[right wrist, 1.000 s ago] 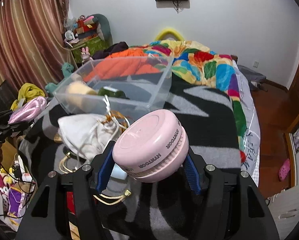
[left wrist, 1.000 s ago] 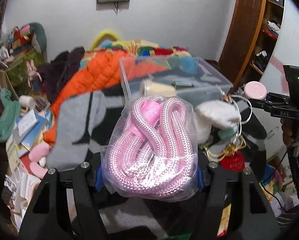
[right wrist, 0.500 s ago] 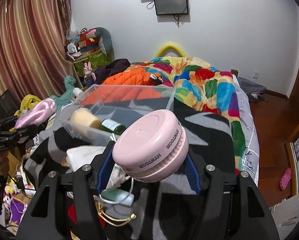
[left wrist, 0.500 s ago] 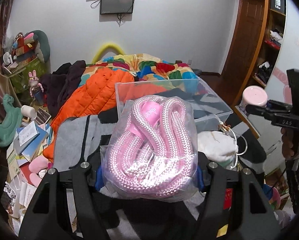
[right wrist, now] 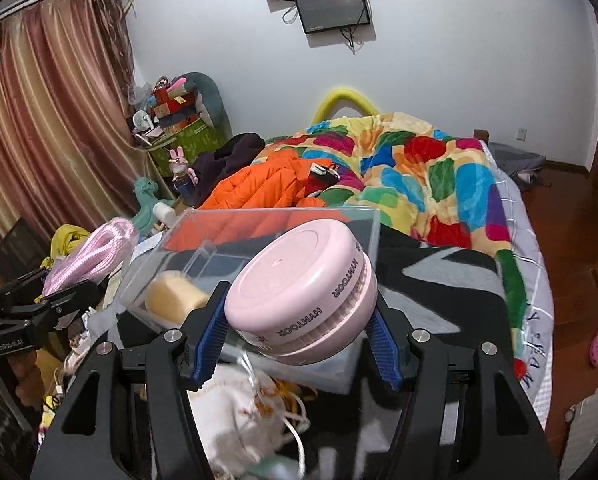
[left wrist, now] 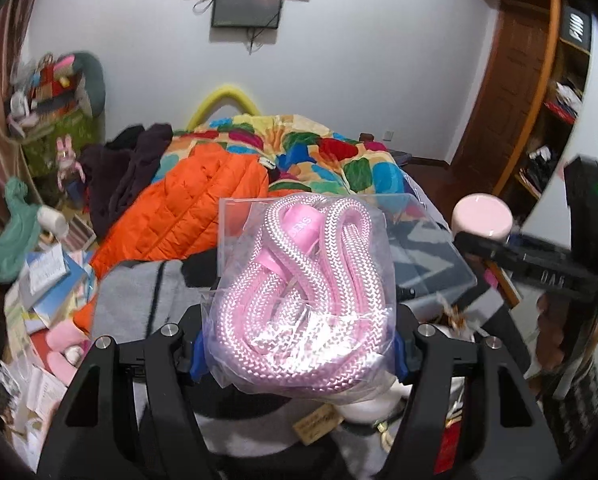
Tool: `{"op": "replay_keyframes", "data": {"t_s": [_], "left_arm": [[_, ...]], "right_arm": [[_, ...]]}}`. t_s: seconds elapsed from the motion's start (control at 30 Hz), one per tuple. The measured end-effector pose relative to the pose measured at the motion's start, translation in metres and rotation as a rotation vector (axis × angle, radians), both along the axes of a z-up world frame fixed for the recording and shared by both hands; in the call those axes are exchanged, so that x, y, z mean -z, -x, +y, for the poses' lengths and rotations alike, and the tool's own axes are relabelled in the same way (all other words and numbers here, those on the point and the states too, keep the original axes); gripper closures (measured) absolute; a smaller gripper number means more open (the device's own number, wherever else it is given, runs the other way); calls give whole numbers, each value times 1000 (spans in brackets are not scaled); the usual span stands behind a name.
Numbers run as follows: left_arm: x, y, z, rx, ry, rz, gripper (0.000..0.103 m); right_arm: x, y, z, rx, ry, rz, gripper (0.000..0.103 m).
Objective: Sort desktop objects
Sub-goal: 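Place the pink rope and pink fan into the clear box and release both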
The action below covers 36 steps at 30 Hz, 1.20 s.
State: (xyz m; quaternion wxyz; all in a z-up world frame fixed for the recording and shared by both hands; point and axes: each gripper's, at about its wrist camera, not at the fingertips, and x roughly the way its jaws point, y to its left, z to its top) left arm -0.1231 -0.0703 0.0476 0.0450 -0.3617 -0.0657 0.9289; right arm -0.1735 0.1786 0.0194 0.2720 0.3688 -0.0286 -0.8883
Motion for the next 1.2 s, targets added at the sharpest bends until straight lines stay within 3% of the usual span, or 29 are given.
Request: {"op": "replay_keyframes", "data": {"t_s": [0.13, 0.33, 0.5, 0.73, 0.87, 1.07, 1.2], "left_arm": [[10, 24, 1, -7, -40, -43, 36], [30, 53, 11, -26, -6, -72, 36], [48, 70, 18, -24, 5, -111, 36], [54, 69, 19, -11, -5, -102, 33], [59, 70, 18, -23, -2, -124, 29], [61, 66, 11, -21, -32, -138, 29], [59, 57, 14, 8, -22, -149, 29]], "right_arm": [[9, 10, -7, 7, 1, -29, 43], [27, 19, -16, 0, -56, -69, 43], [31, 15, -24, -12, -103, -45, 43], [33, 15, -32, 23, -136, 7, 43], [38, 17, -38, -8, -134, -25, 42], [39, 9, -46, 3, -208, 25, 42], [39, 3, -44, -21, -200, 13, 39]]}}
